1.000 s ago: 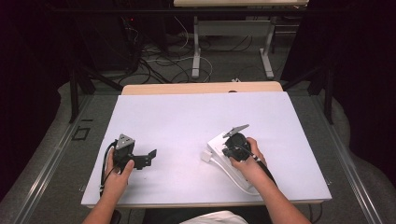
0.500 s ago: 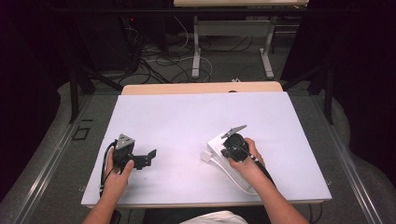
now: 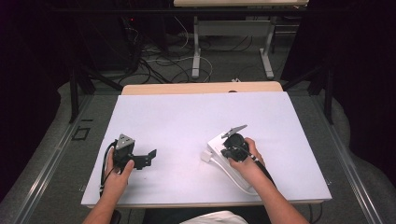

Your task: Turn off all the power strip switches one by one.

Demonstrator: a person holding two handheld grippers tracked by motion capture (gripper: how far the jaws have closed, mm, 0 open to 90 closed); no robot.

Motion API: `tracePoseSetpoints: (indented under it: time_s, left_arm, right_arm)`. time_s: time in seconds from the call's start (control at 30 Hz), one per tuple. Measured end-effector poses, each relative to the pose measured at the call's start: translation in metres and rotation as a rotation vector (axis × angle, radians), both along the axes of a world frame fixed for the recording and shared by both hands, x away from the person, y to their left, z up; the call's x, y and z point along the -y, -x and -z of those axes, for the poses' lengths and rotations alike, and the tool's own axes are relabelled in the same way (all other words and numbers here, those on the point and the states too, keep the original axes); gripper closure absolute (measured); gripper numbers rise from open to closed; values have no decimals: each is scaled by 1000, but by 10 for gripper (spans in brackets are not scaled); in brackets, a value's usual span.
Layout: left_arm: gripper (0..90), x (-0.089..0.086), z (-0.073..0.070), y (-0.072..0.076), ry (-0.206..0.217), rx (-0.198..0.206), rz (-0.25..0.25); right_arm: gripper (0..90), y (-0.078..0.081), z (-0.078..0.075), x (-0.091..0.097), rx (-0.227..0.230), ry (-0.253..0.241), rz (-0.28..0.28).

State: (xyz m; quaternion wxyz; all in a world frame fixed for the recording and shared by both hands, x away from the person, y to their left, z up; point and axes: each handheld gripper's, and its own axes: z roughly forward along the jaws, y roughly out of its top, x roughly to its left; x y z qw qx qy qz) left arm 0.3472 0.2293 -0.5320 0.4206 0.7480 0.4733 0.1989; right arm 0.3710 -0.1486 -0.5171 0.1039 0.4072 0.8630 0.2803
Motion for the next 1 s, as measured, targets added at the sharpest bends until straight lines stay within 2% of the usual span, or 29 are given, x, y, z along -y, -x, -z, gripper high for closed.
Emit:
tracePoseSetpoints:
  time_s: [0.07,0.27,0.33,0.43,0.5,0.87,0.9,0.93,1.0]
  left_arm:
    - [3,0,0,0,0,0,0]
    - [4,0,0,0,3,5,-3]
    - [3,0,0,0,3,5,-3]
    - [3,1,1,0,4,9,-5]
    - [3,0,0,0,2,5,-2]
    - [3,0,0,0,-2,13,-2]
    - [3,0,0,0,-2,13,-2]
    - [3,0,0,0,-3,13,-2]
    - [4,0,0,0,-2,13,-2]
  right_arm:
    - [900,0,1,-1,14,-9,17]
    - [900,0,1,-1,15,-7,15]
    - [900,1,0,-1,-2,5,18]
    - [900,0,2,-1,23,-2,10]
    - [900,1,1,-2,15,-4,20]
    - [900,1,2,-2,25,1,3]
    - [900,0,6,-2,41,-25,1]
    - [900,0,3,-2,8,1,1]
    - [900,0,4,-1,21,-12,0]
